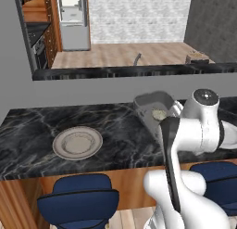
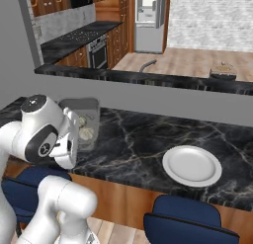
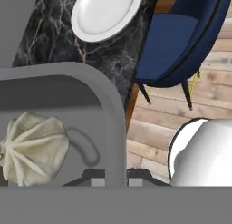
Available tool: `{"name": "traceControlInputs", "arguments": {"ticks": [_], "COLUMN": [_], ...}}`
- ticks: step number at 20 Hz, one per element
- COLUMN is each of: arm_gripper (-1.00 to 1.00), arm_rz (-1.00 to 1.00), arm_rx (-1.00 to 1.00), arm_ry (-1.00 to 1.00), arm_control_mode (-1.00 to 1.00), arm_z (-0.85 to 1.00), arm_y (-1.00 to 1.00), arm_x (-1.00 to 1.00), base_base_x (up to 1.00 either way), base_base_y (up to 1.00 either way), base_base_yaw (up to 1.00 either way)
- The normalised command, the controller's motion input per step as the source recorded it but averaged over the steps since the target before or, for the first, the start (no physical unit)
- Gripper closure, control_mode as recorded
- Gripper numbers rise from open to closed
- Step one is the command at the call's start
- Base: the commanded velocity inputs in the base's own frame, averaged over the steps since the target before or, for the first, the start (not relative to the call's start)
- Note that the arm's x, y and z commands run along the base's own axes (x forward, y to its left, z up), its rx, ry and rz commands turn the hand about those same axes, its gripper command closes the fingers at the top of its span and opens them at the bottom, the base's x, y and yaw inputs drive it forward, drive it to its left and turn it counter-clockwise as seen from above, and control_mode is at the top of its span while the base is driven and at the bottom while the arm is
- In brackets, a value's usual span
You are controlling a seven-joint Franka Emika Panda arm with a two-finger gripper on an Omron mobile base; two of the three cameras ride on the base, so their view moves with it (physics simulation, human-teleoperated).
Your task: Place two dumplings into each of the tupperware containers and then place the containers in the fridge.
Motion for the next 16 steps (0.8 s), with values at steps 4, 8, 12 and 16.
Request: {"name": "traceControlInputs", "arguments": {"ticks": [4, 8, 12, 16], "arm_gripper": [1.0, 1.0, 1.0, 1.0], "arm_rz": [-0.4, -0.24, -0.08, -0.03], "arm_rx": [0.17, 0.1, 0.0, 0.03], "arm_ry": [-0.23, -0.01, 0.1, 0.01], "arm_control_mode": [-1.0, -1.0, -1.0, -1.0], "arm_z": [0.59, 0.34, -0.15, -0.2], "arm_y": [0.22, 0.15, 0.33, -0.21], "arm_x": [-0.69, -0.6, -0.01, -0.28], "base_base_x": [0.0, 0.0, 0.0, 0.0], "base_base_y": [0.0, 0.0, 0.0, 0.0], "base_base_yaw": [0.0, 0.0, 0.0, 0.0]}}
